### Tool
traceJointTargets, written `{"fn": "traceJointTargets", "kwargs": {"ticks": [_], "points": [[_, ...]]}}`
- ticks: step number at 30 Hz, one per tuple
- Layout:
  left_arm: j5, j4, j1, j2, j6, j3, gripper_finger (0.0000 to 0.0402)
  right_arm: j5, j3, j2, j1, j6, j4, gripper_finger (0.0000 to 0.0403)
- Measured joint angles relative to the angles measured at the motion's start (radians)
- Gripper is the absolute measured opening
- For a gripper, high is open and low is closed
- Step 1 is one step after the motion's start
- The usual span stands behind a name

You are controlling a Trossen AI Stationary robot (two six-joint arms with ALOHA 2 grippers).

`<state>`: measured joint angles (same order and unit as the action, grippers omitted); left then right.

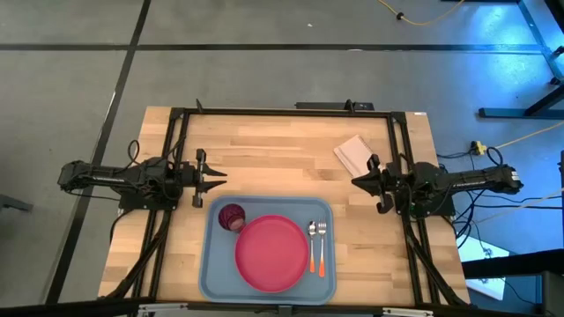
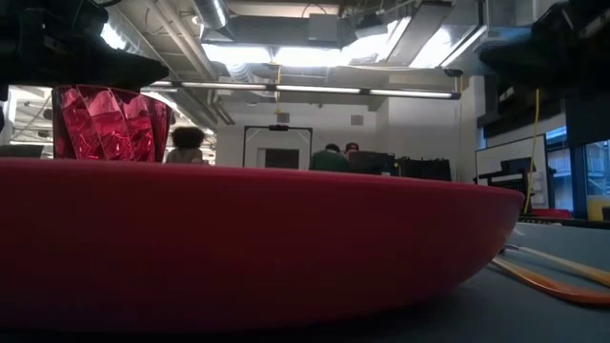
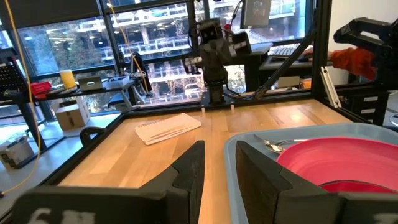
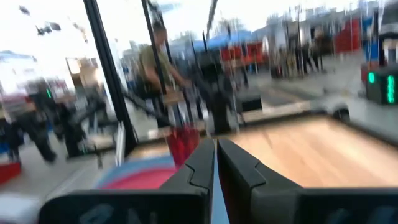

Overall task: Pick and place plate/cup/fork/spoon on tray
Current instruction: Return to Home Position

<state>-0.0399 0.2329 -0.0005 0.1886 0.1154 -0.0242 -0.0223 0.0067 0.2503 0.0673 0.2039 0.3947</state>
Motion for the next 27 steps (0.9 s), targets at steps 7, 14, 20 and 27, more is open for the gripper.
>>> {"fn": "traceJointTargets", "kwargs": {"ticks": [7, 14, 20, 27], "points": [[0.000, 0.000, 0.000, 0.000, 0.000, 0.000, 0.0084, 0.001, 0.000, -0.097, 0.000, -0.003, -0.213, 0.0026], [0.000, 0.000, 0.000, 0.000, 0.000, 0.000, 0.0084, -0.001, 0.000, -0.115, 0.000, -0.003, -0.241, 0.0026], [0.000, 0.000, 0.000, 0.000, 0.000, 0.000, 0.0084, -0.002, 0.000, -0.115, 0.000, -0.003, -0.241, 0.0026], [0.004, 0.000, 0.000, 0.000, 0.000, 0.000, 0.0084, -0.002, 0.000, -0.114, 0.000, -0.003, -0.241, 0.0026]]}}
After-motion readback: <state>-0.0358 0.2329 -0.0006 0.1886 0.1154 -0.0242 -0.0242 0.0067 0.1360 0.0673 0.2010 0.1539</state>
